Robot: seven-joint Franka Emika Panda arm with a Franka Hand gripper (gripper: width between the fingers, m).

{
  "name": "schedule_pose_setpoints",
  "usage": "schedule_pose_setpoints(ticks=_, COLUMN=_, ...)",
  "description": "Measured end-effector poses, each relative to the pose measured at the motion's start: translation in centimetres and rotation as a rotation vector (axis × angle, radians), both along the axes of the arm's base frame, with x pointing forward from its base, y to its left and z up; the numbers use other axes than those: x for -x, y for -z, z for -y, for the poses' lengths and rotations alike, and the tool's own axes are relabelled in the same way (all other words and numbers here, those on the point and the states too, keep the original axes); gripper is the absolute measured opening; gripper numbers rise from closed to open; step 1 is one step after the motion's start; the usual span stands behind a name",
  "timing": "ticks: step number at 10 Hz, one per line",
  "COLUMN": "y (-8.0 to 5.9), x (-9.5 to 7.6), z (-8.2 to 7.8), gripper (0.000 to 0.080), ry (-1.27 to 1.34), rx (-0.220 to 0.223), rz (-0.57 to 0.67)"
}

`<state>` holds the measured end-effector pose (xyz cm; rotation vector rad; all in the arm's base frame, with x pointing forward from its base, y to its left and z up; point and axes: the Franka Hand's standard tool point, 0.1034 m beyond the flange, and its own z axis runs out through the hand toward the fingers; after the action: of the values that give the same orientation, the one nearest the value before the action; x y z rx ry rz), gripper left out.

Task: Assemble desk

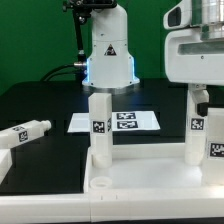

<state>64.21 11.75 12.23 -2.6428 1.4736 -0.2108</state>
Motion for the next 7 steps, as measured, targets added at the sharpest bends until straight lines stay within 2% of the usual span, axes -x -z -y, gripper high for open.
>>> schedule_pose_setpoints(ticks=3, y=0.2, x=-0.1, z=0.5, gripper=0.0649, ry=-0.511, rx=0.091, rz=0.012)
schedule_pose_setpoints(ticks=7, y=0.2, x=-0.4, z=1.3, gripper=0.0649, ry=-0.737, rx=0.150, rz=0.009)
